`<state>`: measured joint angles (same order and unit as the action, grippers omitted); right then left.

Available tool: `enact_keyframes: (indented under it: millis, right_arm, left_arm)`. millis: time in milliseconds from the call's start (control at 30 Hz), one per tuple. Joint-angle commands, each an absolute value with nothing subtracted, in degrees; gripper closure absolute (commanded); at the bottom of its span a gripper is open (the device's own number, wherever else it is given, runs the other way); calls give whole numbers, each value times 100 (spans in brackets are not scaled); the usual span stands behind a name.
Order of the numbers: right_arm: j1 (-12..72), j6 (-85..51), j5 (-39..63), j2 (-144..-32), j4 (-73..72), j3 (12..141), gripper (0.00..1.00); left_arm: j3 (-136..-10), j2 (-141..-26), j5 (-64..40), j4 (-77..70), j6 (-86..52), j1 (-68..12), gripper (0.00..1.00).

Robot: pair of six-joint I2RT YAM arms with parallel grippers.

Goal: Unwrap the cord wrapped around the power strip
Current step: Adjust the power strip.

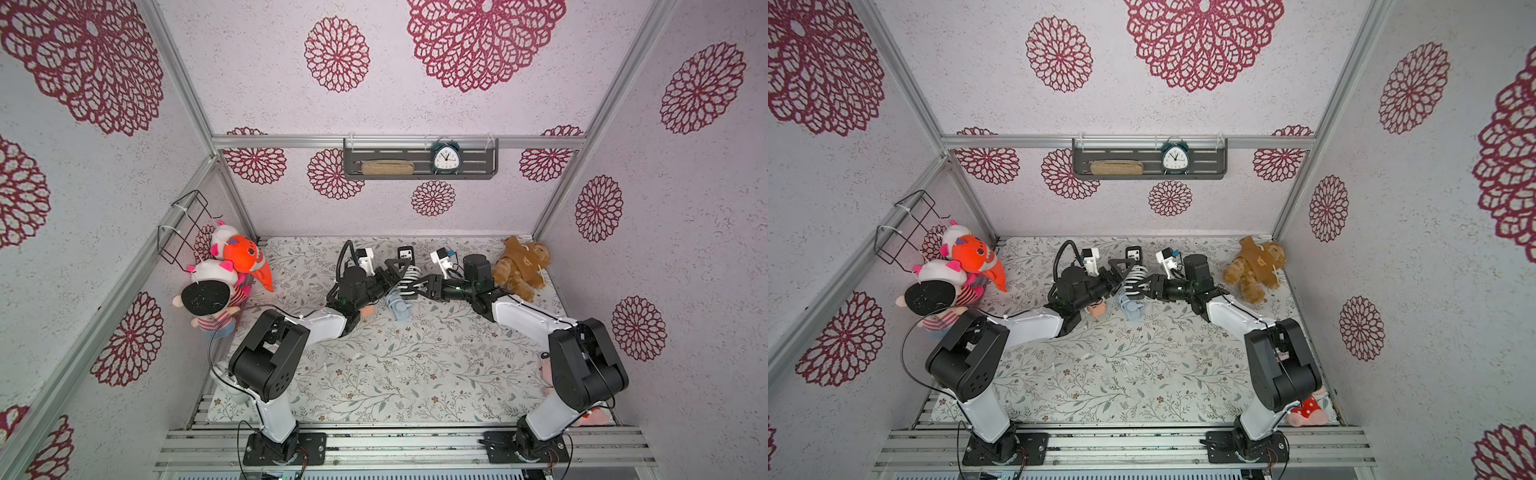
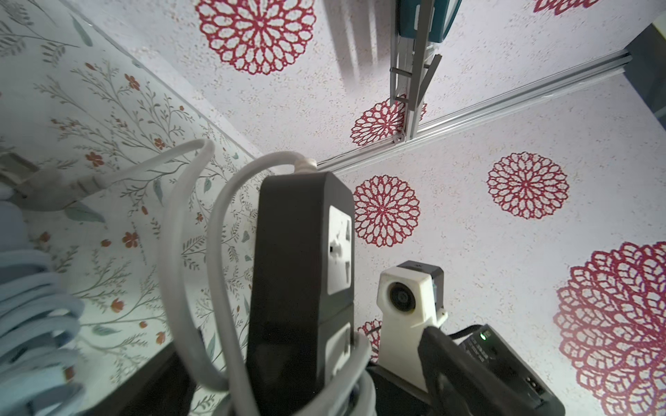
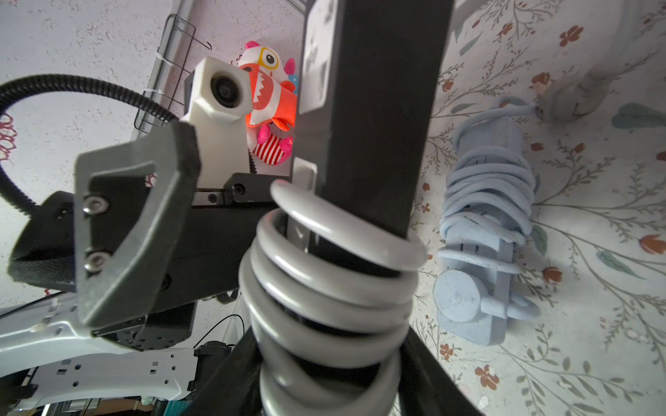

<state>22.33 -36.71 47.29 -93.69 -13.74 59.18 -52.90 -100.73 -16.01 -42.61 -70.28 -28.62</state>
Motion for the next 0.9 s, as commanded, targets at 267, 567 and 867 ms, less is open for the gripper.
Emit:
enact_keyframes:
  millis: [267, 567, 867]
  right_arm:
    - [2012, -1950, 5662, -9441, 702, 7291, 77]
    - [2010, -1520, 6260, -9639, 1382, 7704, 77]
    - [2039, -1441, 6468, -9808, 1573, 7961, 77]
  left_arm:
    - [-6098, -8791, -2207, -608, -5040, -1921, 3]
    - [-6736, -9707, -3508, -1594, -5610, -1767, 6]
    - [-6592, -10138, -3815, -2837, -6278, -1821, 18]
